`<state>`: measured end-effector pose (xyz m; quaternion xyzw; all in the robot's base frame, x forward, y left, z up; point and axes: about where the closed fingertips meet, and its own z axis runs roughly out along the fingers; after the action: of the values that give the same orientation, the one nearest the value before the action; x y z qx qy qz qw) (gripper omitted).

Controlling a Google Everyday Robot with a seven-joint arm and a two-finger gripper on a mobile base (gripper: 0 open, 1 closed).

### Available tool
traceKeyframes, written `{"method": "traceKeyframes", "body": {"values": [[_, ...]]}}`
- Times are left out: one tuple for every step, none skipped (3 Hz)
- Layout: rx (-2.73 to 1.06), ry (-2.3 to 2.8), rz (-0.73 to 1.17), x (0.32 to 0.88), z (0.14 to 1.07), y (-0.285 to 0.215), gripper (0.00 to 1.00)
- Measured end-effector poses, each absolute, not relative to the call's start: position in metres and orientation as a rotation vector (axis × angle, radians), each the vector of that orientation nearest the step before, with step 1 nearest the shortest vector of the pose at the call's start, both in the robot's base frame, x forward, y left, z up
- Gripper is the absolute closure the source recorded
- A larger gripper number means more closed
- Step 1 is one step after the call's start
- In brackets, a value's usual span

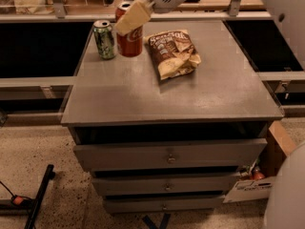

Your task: Move coke can near green can

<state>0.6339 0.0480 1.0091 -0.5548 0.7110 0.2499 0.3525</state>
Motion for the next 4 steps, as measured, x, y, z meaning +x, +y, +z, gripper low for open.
{"method": "traceKeyframes", "body": {"values": [[-1.442,1.827,0.668,0.636,1.0,0.083,1.0],[-1.438,1.836,0.676,0.651,0.98,0.106,1.0],[-1.401,1.815,0.633,0.702,0.928,0.094,1.0],[-1.388,1.809,0.645,0.703,0.926,0.092,1.0]]}}
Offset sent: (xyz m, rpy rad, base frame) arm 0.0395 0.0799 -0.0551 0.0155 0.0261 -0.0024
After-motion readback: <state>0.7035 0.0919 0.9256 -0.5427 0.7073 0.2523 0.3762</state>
